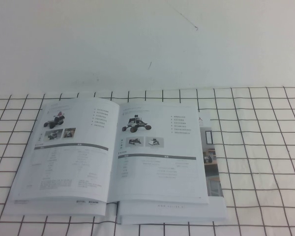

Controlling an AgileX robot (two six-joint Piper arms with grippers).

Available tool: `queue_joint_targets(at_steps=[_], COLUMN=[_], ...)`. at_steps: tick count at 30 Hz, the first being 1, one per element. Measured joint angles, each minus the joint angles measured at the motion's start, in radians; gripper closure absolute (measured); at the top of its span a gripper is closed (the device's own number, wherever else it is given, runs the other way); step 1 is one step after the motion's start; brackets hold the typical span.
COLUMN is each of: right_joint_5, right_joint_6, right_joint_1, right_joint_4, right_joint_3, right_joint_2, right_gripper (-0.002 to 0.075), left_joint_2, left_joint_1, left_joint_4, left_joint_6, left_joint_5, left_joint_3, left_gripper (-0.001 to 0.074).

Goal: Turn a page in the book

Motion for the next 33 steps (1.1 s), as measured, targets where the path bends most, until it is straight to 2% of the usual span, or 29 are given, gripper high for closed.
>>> queue_joint_targets(at_steps=[24,27,33], right_joint_5=[-0.016,-0.083,-0.379], right_joint_6=[-0.036,-0.044,-0.044], right_joint_1=[0.0,0.0,0.0], right_joint_4=[-0.006,-0.008,0.067], right_joint_3=[0.0,0.0,0.0], right_joint_2=[0.0,0.0,0.0], right_gripper=[0.0725,0.0725,0.0726], left_joint_2=[0.0,0.0,0.0], left_joint_1=[0.0,0.0,0.0], left_joint_4=[0.036,0.066,0.092], left_joint_6=[0.0,0.004,0.015], left_joint_5=[-0.014,-0.114,-0.521], left_joint_3=[0.0,0.006,0.006], left_gripper=[0.0738,0.0738,0.0737])
